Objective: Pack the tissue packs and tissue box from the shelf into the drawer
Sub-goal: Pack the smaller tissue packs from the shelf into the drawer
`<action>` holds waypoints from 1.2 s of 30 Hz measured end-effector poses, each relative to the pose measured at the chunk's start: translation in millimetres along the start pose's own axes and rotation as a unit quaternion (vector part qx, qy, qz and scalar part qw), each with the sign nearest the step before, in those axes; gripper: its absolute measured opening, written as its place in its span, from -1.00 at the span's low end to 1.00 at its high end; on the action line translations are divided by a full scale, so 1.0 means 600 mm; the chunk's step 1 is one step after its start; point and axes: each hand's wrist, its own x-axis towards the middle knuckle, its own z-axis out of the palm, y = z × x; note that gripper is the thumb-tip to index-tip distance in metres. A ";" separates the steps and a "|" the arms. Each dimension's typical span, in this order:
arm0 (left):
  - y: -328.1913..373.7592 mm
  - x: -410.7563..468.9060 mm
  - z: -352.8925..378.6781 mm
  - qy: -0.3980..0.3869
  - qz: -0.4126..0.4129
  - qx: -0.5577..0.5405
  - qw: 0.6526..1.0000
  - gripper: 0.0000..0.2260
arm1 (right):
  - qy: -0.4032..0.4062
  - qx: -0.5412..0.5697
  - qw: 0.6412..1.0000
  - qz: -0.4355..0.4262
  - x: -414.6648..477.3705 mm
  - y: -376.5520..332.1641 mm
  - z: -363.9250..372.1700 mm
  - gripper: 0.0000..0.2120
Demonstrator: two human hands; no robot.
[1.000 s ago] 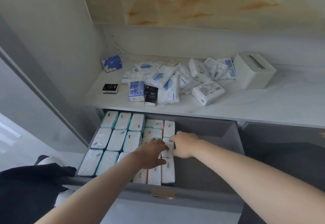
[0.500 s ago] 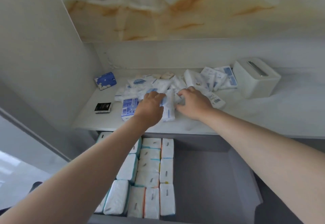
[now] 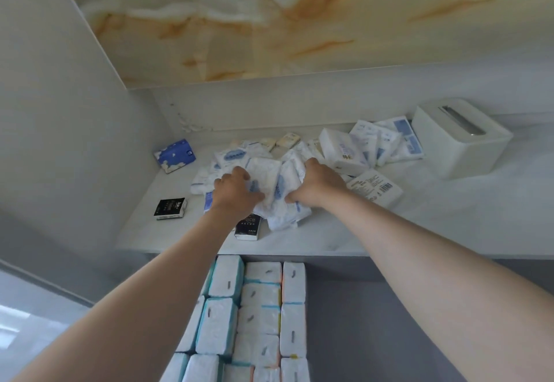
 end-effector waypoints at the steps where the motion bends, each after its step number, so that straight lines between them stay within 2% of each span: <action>1: 0.001 -0.001 -0.001 -0.007 -0.022 -0.029 0.999 -0.43 | 0.000 0.018 1.000 0.001 0.002 0.003 -0.004 -0.27; 3: 0.000 -0.001 -0.002 -0.018 -0.064 -0.080 0.995 -0.23 | 0.009 0.034 0.999 0.006 0.004 0.007 -0.011 -0.47; 5: 0.000 0.000 -0.001 -0.015 -0.096 -0.138 0.986 -0.18 | 0.021 0.043 0.999 0.006 0.008 0.011 -0.016 -0.57; 6: 0.002 0.000 0.000 -0.008 -0.102 -0.176 0.979 -0.26 | 0.033 0.052 0.998 -0.001 0.010 0.014 -0.017 -0.59; 9: 0.014 -0.007 -0.006 0.019 -0.090 -0.256 0.962 -0.79 | 0.094 0.109 0.990 -0.005 0.013 0.024 -0.019 -0.59; 10: 0.020 -0.010 -0.010 0.022 -0.092 -0.288 0.953 -0.87 | 0.111 0.127 0.986 -0.001 0.015 0.028 -0.020 -0.58; 13: 0.036 -0.014 -0.021 0.000 -0.146 -0.439 0.887 -0.89 | 0.113 0.151 0.982 -0.003 0.016 0.036 -0.025 -0.58; 17: 0.066 -0.033 -0.026 -0.095 -0.224 -0.614 0.751 -0.91 | 0.069 0.198 0.977 -0.039 0.010 0.037 -0.029 -0.79; 18: 0.072 -0.037 -0.023 -0.106 -0.217 -0.621 0.746 -0.87 | 0.052 0.216 0.974 -0.046 0.009 0.034 -0.030 -0.78; 21: 0.084 -0.039 -0.011 -0.082 -0.147 -0.565 0.808 -0.73 | -0.004 0.271 0.960 -0.064 0.003 0.021 -0.034 -0.83; 22: 0.085 -0.041 -0.011 -0.068 -0.140 -0.553 0.819 -0.70 | -0.019 0.285 0.956 -0.069 -0.002 0.019 -0.036 -0.81; 23: 0.085 -0.046 -0.013 -0.065 -0.140 -0.561 0.814 -0.67 | -0.026 0.294 0.953 -0.069 -0.007 0.017 -0.035 -0.79; 25: 0.081 -0.059 -0.020 -0.082 -0.139 -0.595 0.788 -0.58 | -0.041 0.339 0.937 -0.069 -0.027 0.016 -0.037 -0.88; 27: 0.072 -0.078 -0.029 -0.113 -0.130 -0.608 0.775 -0.57 | -0.076 0.397 0.911 -0.083 -0.048 0.019 -0.043 -0.62; 28: 0.064 -0.086 -0.032 -0.127 -0.123 -0.599 0.781 -0.62 | -0.107 0.413 0.900 -0.086 -0.058 0.022 -0.044 -0.56; 29: 0.057 -0.096 -0.038 -0.144 -0.113 -0.582 0.793 -0.66 | -0.130 0.416 0.896 -0.085 -0.070 0.025 -0.046 -0.63; 30: 0.049 -0.108 -0.043 -0.164 -0.093 -0.561 0.806 -0.70 | -0.154 0.395 0.902 -0.086 -0.081 0.027 -0.047 -0.69; 31: 0.043 -0.121 -0.046 -0.182 -0.069 -0.545 0.816 -0.72 | -0.170 0.368 0.911 -0.080 -0.094 0.028 -0.050 -0.64; 34: 0.030 -0.166 -0.055 -0.213 -0.003 -0.507 0.835 -0.70 | -0.153 0.287 0.944 -0.054 -0.123 0.043 -0.037 -0.26; 36: 0.028 -0.195 -0.055 -0.226 0.036 -0.481 0.846 -0.66 | -0.143 0.261 0.952 -0.065 -0.150 0.056 -0.029 -0.12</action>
